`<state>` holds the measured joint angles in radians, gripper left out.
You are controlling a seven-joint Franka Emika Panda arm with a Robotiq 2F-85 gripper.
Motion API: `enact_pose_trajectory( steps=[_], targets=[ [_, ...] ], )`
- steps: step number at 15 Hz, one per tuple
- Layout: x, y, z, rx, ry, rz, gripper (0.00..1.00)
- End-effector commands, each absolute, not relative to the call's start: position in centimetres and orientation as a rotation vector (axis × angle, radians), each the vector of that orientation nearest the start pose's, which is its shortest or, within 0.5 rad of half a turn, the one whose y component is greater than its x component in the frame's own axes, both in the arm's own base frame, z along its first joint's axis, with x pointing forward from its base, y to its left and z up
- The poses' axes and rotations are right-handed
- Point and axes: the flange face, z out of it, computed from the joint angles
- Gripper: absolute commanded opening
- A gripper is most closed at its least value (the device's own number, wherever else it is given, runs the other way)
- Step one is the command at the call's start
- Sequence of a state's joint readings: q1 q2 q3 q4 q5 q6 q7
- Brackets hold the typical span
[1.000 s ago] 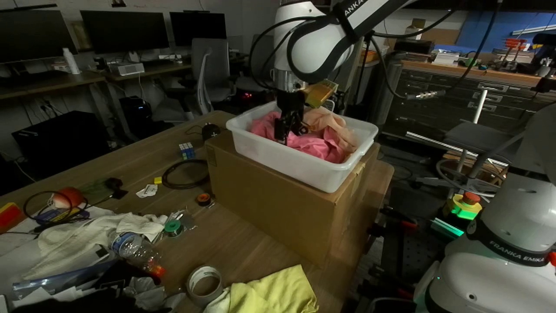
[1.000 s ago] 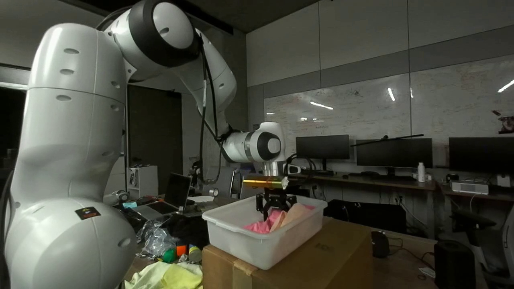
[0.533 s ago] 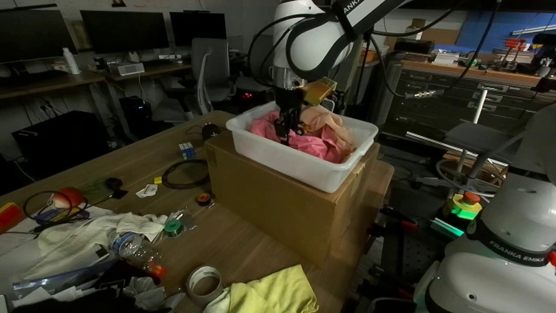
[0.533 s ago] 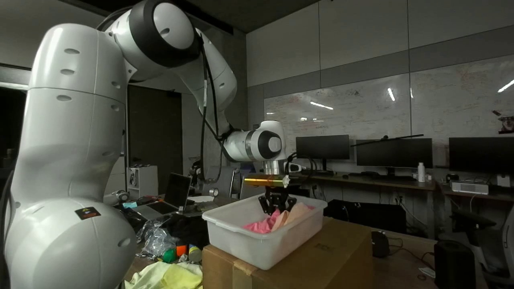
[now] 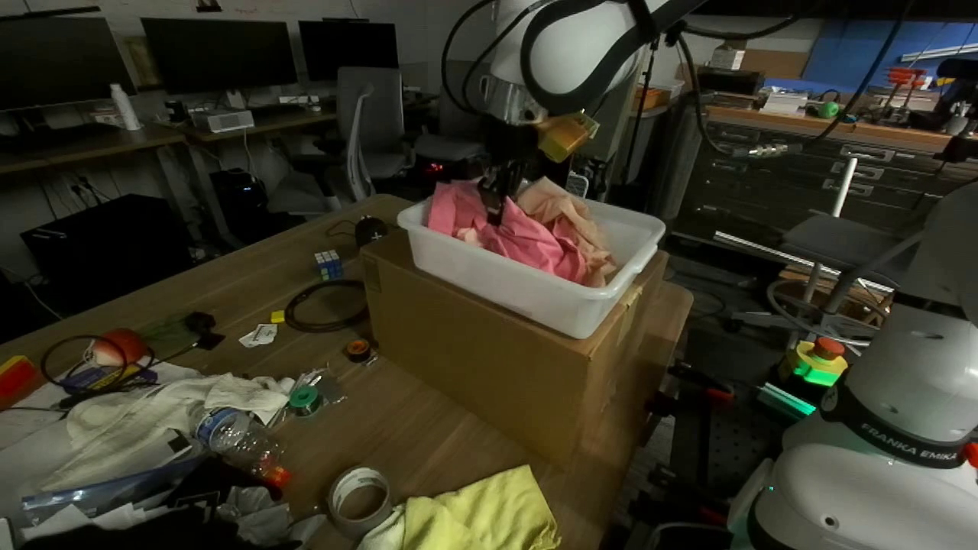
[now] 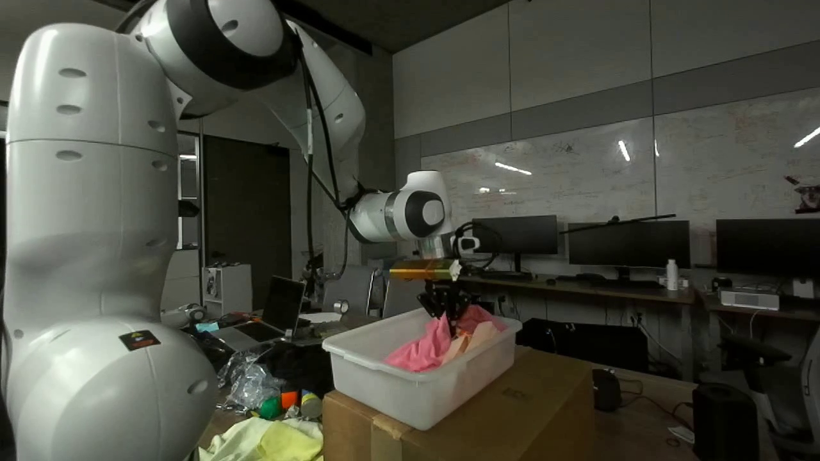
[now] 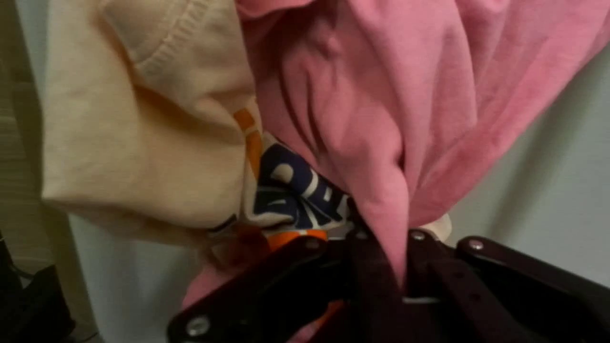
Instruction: Remove the towels from the white bowl
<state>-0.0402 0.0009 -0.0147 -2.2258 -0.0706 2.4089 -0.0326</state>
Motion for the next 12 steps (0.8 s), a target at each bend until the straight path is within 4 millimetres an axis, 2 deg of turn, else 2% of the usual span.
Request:
enact_pose_trajectory(
  steps=[1,6,8,12],
  targets=[
    [51.1,-2.6,45.5,-3.163,0.025,-0.578,0.04],
    [47.6,-0.7,53.8,-3.037,0.198,-0.879,0.04],
    [46.4,0.4,56.3,-2.996,0.225,-0.955,0.04],
    [44.6,2.8,59.5,-2.949,0.250,-1.060,0.04]
  ],
)
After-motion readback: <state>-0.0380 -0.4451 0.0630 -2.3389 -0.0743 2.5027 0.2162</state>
